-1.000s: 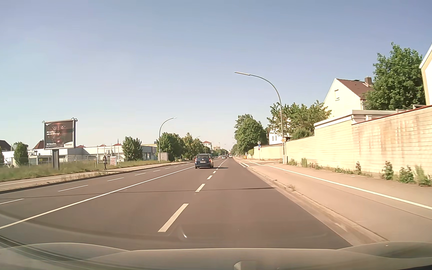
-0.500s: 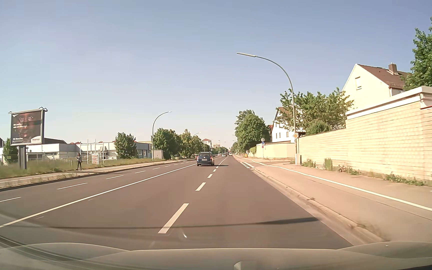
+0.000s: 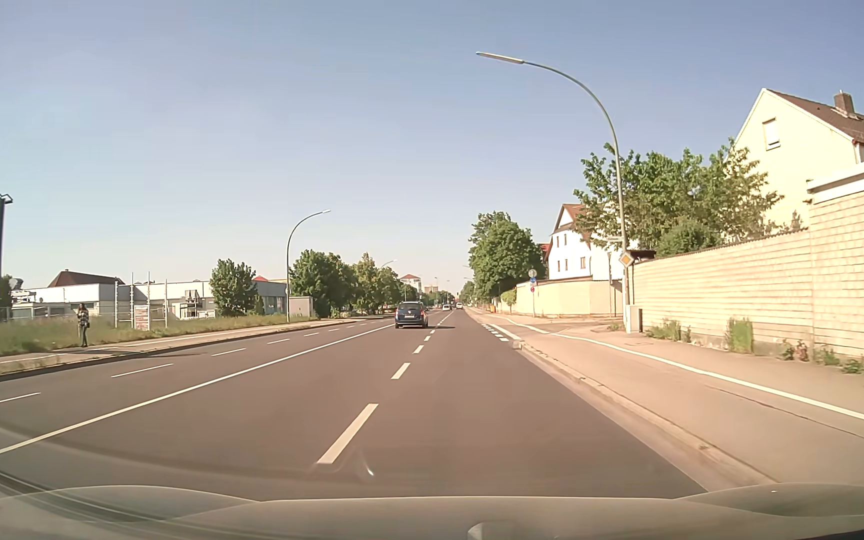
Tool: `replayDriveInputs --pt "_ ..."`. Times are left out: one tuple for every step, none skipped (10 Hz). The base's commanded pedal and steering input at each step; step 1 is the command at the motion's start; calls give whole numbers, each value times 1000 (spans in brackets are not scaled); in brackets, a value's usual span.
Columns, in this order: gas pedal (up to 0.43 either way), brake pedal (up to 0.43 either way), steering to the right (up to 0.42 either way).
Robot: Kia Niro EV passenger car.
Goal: Follow the waypoints while adhering to traffic rules and regulations
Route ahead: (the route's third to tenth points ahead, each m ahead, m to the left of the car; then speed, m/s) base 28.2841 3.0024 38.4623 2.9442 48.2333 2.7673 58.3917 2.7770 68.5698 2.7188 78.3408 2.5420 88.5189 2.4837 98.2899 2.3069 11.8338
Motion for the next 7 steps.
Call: replayDriveInputs --pt "67 0 -2" --pt "67 0 -2" --pt "67 0 -3" --pt "67 0 -3" --pt "79 0 -3" --pt "87 0 -2" --pt "110 0 -3"
